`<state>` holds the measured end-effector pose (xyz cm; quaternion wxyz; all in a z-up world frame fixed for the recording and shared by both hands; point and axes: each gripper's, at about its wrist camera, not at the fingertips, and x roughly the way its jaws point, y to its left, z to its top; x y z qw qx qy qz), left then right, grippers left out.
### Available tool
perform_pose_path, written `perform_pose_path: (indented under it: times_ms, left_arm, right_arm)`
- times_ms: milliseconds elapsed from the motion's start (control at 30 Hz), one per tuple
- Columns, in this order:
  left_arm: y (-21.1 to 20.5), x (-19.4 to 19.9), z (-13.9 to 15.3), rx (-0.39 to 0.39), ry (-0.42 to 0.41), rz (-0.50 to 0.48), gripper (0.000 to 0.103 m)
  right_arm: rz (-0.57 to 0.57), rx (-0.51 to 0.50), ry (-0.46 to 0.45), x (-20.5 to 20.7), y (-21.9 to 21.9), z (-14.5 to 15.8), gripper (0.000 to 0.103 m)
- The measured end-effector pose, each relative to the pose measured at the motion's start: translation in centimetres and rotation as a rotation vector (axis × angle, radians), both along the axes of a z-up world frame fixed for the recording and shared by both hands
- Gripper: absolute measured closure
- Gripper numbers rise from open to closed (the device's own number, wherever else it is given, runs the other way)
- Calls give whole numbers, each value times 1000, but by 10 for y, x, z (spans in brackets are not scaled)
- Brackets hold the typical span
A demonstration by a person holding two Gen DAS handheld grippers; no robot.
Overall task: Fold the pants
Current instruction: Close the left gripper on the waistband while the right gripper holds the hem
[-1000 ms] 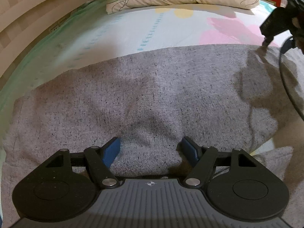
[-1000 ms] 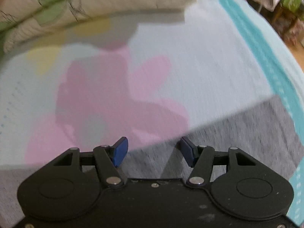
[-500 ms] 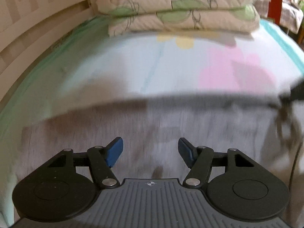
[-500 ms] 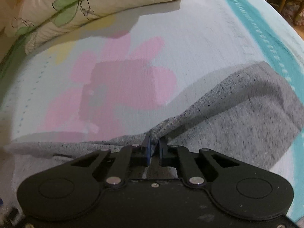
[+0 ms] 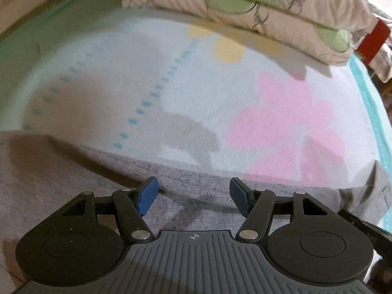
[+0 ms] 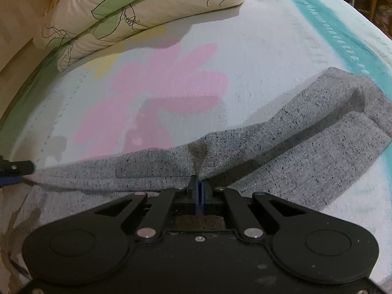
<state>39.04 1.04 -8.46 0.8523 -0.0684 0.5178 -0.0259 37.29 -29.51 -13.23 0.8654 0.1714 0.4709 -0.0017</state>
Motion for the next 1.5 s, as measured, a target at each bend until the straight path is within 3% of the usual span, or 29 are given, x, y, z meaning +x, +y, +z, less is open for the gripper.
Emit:
perform_pose_path:
  times_ms: [267, 500, 600, 733, 933, 967, 1000, 1033, 1267, 1500]
  left_arm:
    - [8, 13, -20, -63, 52, 132, 40]
    - [14, 6, -22, -139, 46, 204, 39]
    - [19, -3, -20, -213, 50, 231, 39]
    - [19, -7, -19, -215, 50, 249, 39]
    - [15, 20, -18, -174, 69, 259, 40]
    - [15, 22, -19, -175, 65, 257, 50]
    - [15, 24, -20, -172, 47, 258, 78]
    - [15, 25, -21, -155, 34, 260, 94]
    - [15, -13, 5, -130, -121, 173, 100]
    - [13, -111, 53, -75, -297, 66, 100]
  right_arm:
    - [-3, 19, -20, -17, -2, 2, 101]
    - [-10, 31, -29, -20, -6, -1, 101]
    - [-16, 42, -31, -22, -8, -1, 101]
    - [-13, 51, -34, -22, -11, -2, 101]
    - [-11, 57, -36, -23, -13, -2, 101]
    - [-11, 60, -36, -22, -14, -2, 101]
    - [-11, 61, -38, -23, -14, -3, 101]
    - [-11, 63, -39, -23, -15, -3, 101]
    - [-27, 102, -75, -33, -19, 1, 100]
    - [-13, 88, -143, -80, -17, 32, 100]
